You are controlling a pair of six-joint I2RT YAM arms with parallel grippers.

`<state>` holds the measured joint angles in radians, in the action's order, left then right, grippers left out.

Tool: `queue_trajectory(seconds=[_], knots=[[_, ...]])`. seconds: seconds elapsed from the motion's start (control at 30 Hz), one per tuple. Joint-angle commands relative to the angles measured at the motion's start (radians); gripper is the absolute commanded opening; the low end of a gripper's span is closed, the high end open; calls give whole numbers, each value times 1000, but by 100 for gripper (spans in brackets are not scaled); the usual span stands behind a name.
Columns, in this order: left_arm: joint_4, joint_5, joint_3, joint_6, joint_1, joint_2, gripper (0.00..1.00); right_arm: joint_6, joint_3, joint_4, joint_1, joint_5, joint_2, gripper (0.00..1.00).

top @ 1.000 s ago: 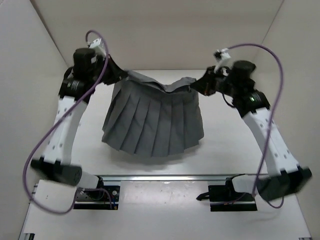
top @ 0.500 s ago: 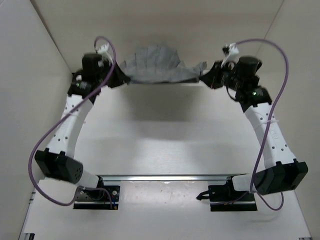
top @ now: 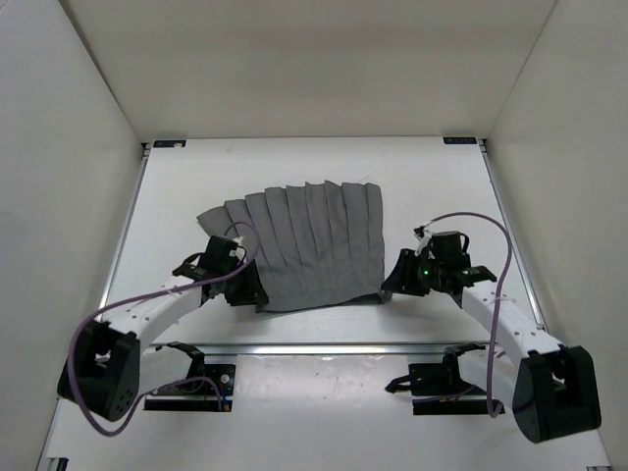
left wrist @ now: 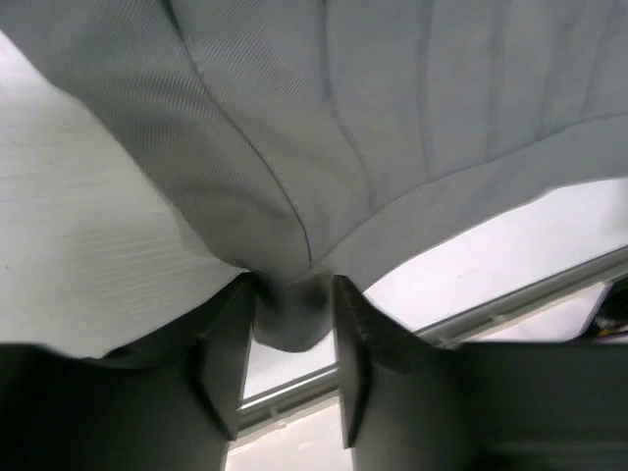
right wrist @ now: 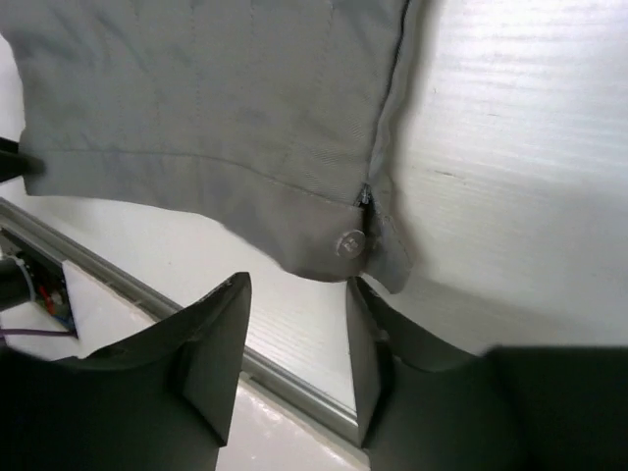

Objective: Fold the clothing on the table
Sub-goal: Flatten the skirt out, then fold the skirt

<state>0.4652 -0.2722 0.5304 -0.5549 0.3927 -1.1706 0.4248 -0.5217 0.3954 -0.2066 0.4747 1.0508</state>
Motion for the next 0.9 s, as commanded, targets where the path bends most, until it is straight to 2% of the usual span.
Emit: queue_trajectory(seconds=[0.0,0.1,0.27,0.4,0.6,0.7,0.73,0.8,0.87], knots=[[-48,-5,-12,-7,-26,106,55,26,34,-55,27,25,-95,43],[-4,1,-27,-13,-26,170,60,17,46,-43,24,13,-144,57],[-16,-4,-105,-45,-6,222,63,20,74,-43,9,-33,-83,60],[-54,-6,-165,-85,8,232,64,3,66,-66,-51,-125,0,61],[-109,13,-224,-120,1,247,68,9,66,-139,-86,-123,78,64],[-141,27,-236,-148,9,243,68,12,68,-170,-99,-113,104,57],[-149,40,-237,-155,18,252,68,9,65,-176,-108,-110,112,51],[-148,56,-239,-161,14,256,68,8,69,-182,-106,-91,123,22],[-145,56,-244,-158,0,262,68,6,60,-178,-108,-81,117,9]])
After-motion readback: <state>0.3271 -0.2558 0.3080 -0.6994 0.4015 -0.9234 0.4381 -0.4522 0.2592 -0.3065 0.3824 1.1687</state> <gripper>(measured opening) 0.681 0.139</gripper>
